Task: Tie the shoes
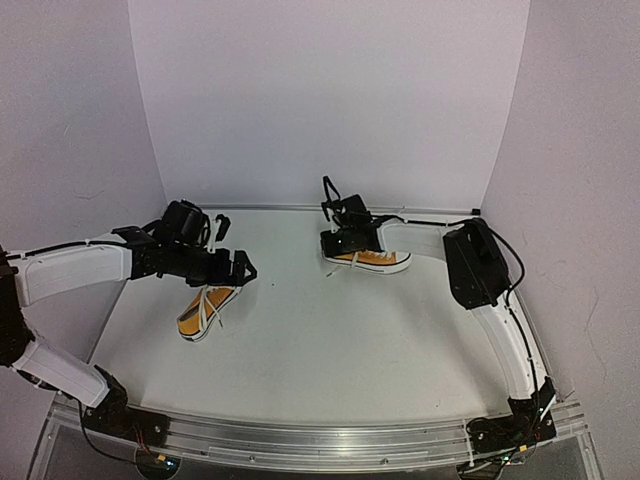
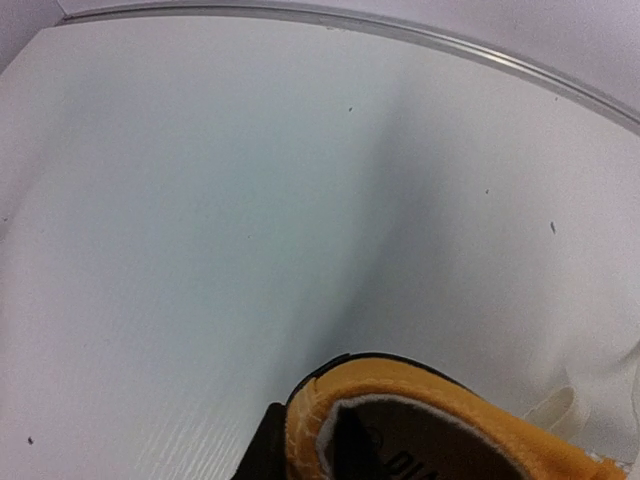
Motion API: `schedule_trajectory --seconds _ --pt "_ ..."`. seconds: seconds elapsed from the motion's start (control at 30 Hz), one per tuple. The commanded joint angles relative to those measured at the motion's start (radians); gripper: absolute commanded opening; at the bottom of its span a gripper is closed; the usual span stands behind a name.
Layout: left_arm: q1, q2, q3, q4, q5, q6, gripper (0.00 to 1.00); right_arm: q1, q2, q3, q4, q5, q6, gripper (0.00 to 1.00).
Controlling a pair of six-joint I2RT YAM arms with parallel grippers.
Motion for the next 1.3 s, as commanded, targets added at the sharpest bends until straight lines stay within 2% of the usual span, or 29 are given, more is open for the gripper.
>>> schedule_trajectory --seconds 0.0,0.33,0.47,0.53,0.67,0.8,0.93,1.13,1.17,1.2,1.27 --pt "-0.002 -0.042 0.051 -0.034 0.022 0.052 1.00 0.010 -0.221 -0.142 -0.063 -0.193 -0.053 0.05" --pt "0.002 0.001 0.126 -0.028 0.149 0.092 0.99 0.012 -0.777 -0.628 -0.144 -0.614 -0.287 0.05" --pt "0.000 0.021 0.131 -0.003 0.205 0.094 0.99 0.035 -0.946 -0.731 -0.205 -0.654 -0.358 0.04" --pt "0.001 0.032 0.130 0.006 0.229 0.097 0.99 0.049 -0.980 -0.759 -0.213 -0.656 -0.376 0.04" --pt "0.001 0.037 0.114 0.035 0.264 0.098 0.99 0.092 -0.926 -0.717 -0.218 -0.620 -0.390 0.03" --pt "0.001 0.020 0.098 0.045 0.264 0.093 0.99 0.192 -0.788 -0.586 -0.245 -0.539 -0.439 0.02" --pt "0.002 0.009 0.085 0.044 0.248 0.084 0.99 0.239 -0.664 -0.475 -0.276 -0.496 -0.486 0.02" --pt "0.004 0.011 0.062 0.055 0.220 0.072 0.99 0.293 -0.644 -0.507 -0.290 -0.469 -0.537 0.02" --pt "0.005 0.016 0.060 0.060 0.221 0.070 0.99 0.297 -0.649 -0.527 -0.290 -0.461 -0.541 0.04" --pt "0.005 0.023 0.061 0.065 0.224 0.068 0.99 0.299 -0.652 -0.553 -0.291 -0.443 -0.539 0.10" --pt "0.005 0.042 0.064 0.072 0.230 0.068 0.99 0.299 -0.672 -0.604 -0.287 -0.411 -0.516 0.30"
